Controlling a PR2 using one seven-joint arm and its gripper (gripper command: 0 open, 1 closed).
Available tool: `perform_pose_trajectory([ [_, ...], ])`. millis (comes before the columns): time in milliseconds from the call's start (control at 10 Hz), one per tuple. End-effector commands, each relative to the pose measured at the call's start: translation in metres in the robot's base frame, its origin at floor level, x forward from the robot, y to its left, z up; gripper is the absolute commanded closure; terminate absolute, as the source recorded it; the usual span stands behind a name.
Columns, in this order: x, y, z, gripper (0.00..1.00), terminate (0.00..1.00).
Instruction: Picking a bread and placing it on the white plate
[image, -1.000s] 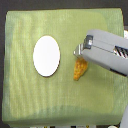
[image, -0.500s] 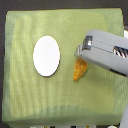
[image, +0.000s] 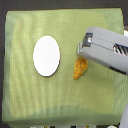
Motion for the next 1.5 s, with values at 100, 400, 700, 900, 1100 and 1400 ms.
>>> perform_pose_trajectory([
  [100, -0.003, 0.001, 0.013, 1.0, 0.0],
  [400, 0.002, 0.012, 0.043, 1.0, 0.0],
  [700, 0.02, 0.016, 0.081, 1.0, 0.0],
  [900, 0.03, 0.02, 0.117, 1.0, 0.0],
  [1100, 0.032, 0.026, 0.133, 1.0, 0.0],
  [1400, 0.031, 0.035, 0.144, 1.0, 0.0],
])
